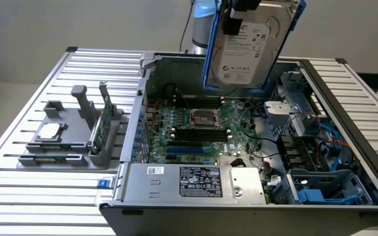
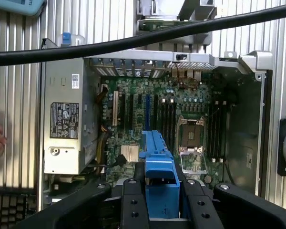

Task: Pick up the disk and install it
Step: 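Pick up the disk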

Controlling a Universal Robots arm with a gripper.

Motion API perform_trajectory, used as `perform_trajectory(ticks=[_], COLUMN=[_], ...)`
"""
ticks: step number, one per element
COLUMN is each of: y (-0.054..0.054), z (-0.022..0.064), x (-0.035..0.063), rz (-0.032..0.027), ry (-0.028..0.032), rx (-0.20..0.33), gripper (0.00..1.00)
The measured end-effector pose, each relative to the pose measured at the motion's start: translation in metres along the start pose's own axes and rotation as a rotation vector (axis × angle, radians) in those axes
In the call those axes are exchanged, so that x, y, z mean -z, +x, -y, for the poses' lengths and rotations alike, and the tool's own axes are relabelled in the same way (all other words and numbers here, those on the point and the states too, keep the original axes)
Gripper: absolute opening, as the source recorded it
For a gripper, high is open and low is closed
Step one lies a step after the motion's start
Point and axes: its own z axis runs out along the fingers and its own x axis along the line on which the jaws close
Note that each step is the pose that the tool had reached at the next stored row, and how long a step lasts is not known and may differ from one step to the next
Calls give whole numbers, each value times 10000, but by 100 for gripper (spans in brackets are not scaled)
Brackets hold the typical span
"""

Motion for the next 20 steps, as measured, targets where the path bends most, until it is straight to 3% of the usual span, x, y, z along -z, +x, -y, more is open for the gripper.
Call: perform_trajectory(ticks=[8, 15, 20], y=[174, 355, 505], z=[275, 468, 593], x=[27, 47, 61], rz=[5, 2, 3], ry=[-133, -305, -346], rx=[-4, -10, -11], gripper=[33, 33, 33])
